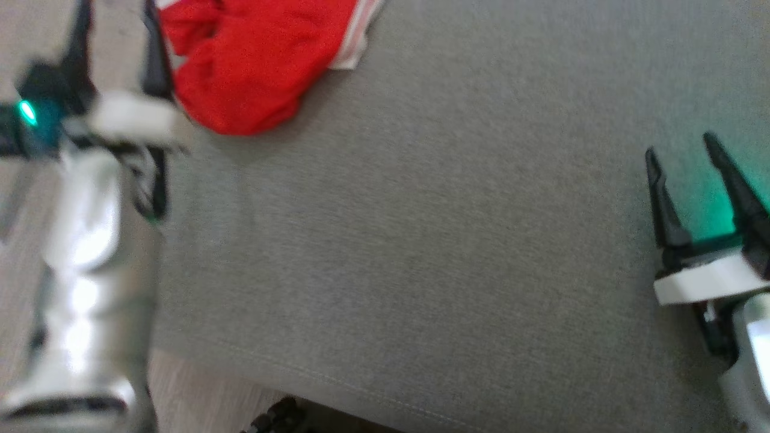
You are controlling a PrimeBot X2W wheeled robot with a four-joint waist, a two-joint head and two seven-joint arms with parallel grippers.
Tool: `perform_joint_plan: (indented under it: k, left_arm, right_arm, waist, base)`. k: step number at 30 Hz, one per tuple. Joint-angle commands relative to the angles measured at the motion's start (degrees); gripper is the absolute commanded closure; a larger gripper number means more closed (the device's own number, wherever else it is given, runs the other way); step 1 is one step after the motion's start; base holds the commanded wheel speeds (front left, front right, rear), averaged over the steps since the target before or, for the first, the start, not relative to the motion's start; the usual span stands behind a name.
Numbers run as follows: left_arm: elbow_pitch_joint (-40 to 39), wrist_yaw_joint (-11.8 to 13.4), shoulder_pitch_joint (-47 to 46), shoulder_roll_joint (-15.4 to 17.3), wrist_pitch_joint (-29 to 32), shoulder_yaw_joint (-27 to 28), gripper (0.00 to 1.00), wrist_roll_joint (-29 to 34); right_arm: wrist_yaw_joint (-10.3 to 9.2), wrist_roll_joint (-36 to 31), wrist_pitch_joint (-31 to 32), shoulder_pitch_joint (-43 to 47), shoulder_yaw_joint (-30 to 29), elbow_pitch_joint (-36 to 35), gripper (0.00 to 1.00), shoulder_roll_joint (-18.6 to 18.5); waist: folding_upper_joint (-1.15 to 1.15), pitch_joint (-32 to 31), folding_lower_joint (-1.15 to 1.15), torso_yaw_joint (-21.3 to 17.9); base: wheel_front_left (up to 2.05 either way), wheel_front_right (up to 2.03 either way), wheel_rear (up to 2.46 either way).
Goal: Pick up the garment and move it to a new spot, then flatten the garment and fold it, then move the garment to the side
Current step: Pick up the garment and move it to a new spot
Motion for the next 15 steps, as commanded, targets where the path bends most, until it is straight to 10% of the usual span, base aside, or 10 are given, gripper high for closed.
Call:
perform_joint_plan:
  k: [1, 15]
  left_arm:
    - [1.42, 0.32, -4.00, 3.56, 1.62, 2.78, 0.00, -0.05]
    - [32.29, -4.03, -21.69, 9.31, 12.57, 7.87, 0.00, -7.61]
  right_arm:
    - [0.37, -0.45, -0.62, -0.99, 1.37, -2.46, 0.00, -1.33]
    - [0.37, -0.85, -0.62, -4.01, 1.85, -6.40, 0.00, -5.23]
  waist:
    - [0.00, 6.02, -0.03, -4.17]
    - [0.00, 15.72, -0.03, -10.50]
  base:
    - [0.00, 0.00, 0.00]
    - [0.00, 0.00, 0.00]
